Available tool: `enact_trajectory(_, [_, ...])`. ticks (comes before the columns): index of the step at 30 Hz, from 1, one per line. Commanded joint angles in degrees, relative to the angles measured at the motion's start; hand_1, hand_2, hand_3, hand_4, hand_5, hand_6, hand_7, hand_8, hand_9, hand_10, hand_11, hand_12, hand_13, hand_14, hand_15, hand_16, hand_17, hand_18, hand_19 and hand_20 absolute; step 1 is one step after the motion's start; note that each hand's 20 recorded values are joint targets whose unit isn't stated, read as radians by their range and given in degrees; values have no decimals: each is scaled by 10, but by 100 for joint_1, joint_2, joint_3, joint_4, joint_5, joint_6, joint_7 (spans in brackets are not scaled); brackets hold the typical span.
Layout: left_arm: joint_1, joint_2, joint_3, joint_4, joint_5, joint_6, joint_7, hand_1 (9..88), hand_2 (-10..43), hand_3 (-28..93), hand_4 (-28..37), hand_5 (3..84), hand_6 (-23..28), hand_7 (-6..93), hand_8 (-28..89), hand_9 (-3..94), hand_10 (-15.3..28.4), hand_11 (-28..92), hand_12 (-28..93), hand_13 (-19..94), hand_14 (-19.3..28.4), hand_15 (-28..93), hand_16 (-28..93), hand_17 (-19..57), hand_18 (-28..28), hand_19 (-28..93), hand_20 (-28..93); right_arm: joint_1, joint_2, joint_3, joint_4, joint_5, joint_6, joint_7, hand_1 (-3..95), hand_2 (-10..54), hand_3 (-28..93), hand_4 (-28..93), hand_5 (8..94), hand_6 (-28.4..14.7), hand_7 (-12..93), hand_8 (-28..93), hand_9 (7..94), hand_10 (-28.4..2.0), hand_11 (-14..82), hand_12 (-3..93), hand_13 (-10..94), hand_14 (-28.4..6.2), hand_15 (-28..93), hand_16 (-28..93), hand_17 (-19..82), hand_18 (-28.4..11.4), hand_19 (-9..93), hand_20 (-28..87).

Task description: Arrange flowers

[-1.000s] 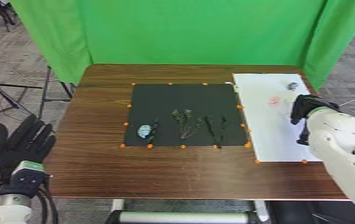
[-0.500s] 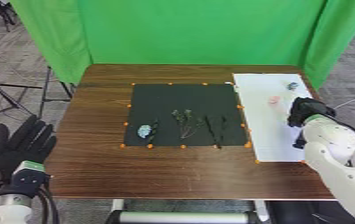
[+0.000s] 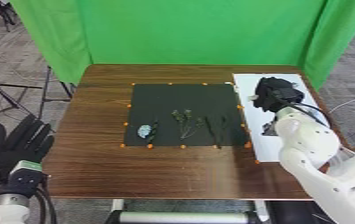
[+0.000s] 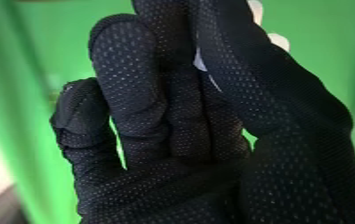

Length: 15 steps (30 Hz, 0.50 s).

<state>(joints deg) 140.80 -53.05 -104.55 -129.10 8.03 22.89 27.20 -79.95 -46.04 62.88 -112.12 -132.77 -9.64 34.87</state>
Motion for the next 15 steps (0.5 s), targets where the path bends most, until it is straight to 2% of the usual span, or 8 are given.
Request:
enact_trajectory(1, [-76, -19, 136, 14, 54, -41, -84, 231, 107, 715, -283, 355, 72, 175, -112, 301, 127, 219, 81, 201, 128, 326, -98, -53, 100, 247, 68, 1105, -1044, -942, -22, 106, 62, -597, 575, -87, 687, -283, 781, 3, 251, 24, 860, -86, 71, 316, 760, -80, 551, 301, 385, -232, 874, 393])
enact_trajectory(7, [-184, -6, 179, 46, 87, -9, -143, 232, 107, 714, -283, 355, 72, 175, -112, 300, 128, 218, 80, 201, 128, 326, -98, -53, 101, 247, 69, 1874, -1634, -1795, 846, 196, -136, -781, 575, -87, 687, -283, 782, 2, 248, 24, 860, -85, 69, 315, 759, -81, 551, 302, 385, -232, 874, 392])
enact_trajectory(9, [-251, -2, 232, 71, 117, -16, -159, 232, 107, 714, -283, 355, 72, 175, -111, 300, 129, 218, 80, 200, 128, 327, -97, -53, 101, 248, 69, 2081, -1753, -2136, 1143, -54, 128, -935, 575, -88, 686, -283, 782, 2, 248, 23, 860, -85, 69, 316, 759, -81, 551, 303, 385, -232, 875, 392])
enact_trajectory(11, [-284, 1, 269, 75, 94, -23, -150, 232, 107, 715, -283, 356, 73, 175, -111, 300, 127, 217, 80, 201, 128, 327, -97, -53, 101, 249, 69, 2212, -1951, -2272, 1390, -248, 68, -1009, 575, -89, 687, -283, 782, 3, 247, 23, 860, -85, 69, 316, 759, -81, 551, 303, 385, -232, 875, 392])
enact_trajectory(15, [-493, 20, 402, 151, 165, -42, -302, 232, 107, 714, -283, 356, 72, 174, -111, 300, 129, 216, 80, 201, 128, 325, -98, -53, 101, 249, 69, 2456, -2322, -2455, 1982, 36, -42, -932, 573, -90, 691, -283, 778, 3, 248, 22, 854, -86, 68, 317, 756, -81, 552, 304, 383, -231, 874, 392])
